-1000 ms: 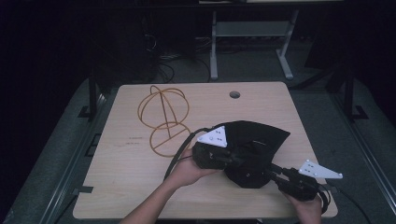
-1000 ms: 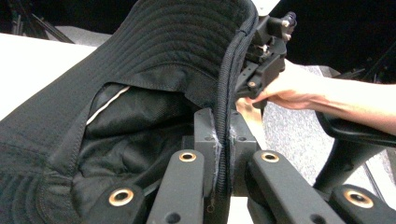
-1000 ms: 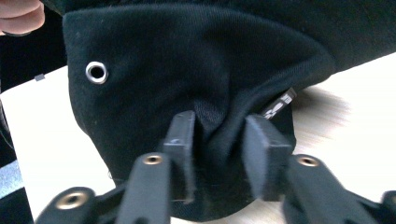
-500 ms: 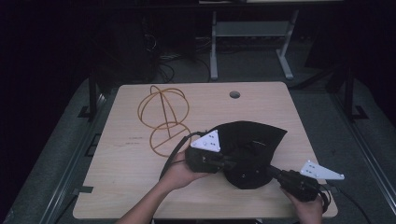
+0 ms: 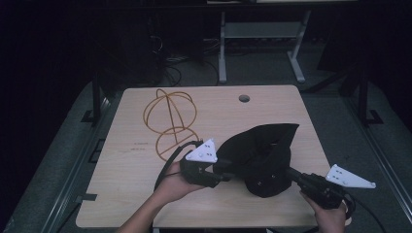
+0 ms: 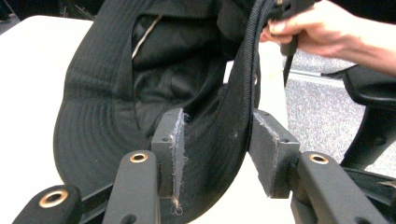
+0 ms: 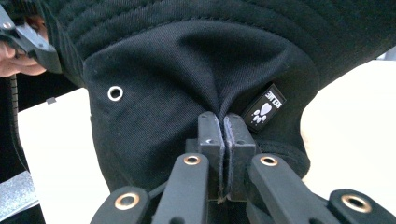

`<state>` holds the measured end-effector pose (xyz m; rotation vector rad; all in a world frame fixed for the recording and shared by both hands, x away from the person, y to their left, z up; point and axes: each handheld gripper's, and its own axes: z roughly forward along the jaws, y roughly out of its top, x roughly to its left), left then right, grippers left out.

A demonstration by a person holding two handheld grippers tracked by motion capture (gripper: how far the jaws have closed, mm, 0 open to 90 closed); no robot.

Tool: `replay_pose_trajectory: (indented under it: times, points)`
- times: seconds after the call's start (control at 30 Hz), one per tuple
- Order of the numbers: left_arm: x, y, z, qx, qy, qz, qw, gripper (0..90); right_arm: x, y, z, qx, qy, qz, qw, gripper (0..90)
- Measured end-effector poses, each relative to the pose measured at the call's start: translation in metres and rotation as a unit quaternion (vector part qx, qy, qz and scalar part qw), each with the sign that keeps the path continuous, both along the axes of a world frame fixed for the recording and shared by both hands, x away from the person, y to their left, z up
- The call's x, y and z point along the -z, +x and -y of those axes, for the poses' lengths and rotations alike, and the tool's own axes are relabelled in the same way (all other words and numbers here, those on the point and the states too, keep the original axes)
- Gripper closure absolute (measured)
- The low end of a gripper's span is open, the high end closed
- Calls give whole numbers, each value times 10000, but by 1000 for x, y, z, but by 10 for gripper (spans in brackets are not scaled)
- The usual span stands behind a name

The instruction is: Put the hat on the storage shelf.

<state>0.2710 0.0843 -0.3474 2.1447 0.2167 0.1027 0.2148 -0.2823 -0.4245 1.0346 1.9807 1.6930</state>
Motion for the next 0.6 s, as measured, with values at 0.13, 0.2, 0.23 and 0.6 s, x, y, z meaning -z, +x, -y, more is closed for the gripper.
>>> replay_pose_trajectory:
  times: [0.13,0.2,0.23,0.6]
  points:
    - [3,-3,-9,-86,-6,-5,10000,532,-8,0,-1,-54,-46,80,9999,878]
    - [4,-5,-14,-102,-23,-1,9999,523,-13,0,-2,-84,-60,127,9999,880]
    - [4,-6,-17,-117,-16,3,9999,517,-16,0,-2,-97,-84,149,9998,880]
    - [16,-16,-43,-283,-79,-54,9996,472,-44,2,-4,-148,-155,334,9992,884]
